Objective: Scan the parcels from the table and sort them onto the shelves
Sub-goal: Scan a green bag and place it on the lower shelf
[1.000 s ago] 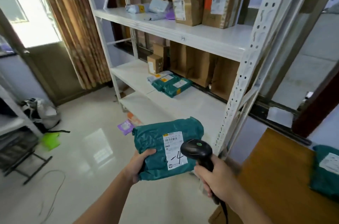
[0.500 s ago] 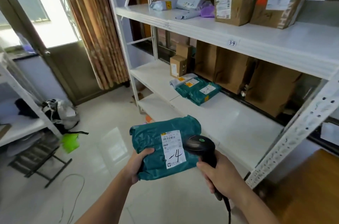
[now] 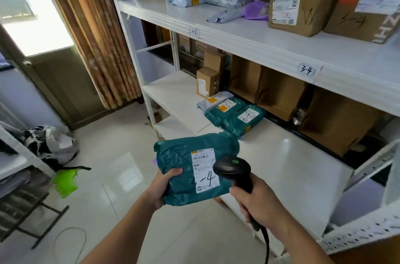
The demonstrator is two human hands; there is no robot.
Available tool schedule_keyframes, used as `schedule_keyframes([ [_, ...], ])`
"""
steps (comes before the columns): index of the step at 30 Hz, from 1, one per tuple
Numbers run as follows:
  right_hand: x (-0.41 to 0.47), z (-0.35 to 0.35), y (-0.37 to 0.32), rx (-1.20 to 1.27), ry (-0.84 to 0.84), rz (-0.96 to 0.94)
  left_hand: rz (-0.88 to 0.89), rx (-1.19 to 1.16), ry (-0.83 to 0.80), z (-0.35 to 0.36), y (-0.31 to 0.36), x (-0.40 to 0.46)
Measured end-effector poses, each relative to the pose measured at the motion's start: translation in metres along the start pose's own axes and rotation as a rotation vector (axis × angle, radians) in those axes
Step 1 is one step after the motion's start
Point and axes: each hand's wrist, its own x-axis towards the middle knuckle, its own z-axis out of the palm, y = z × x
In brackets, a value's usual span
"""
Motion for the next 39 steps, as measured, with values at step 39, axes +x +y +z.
schedule_keyframes([
  [39,0.139,-0.101,0.051,0.235,0.652,0.411,-0.234,0.382,-0.208,0.258,0.029,0.403],
])
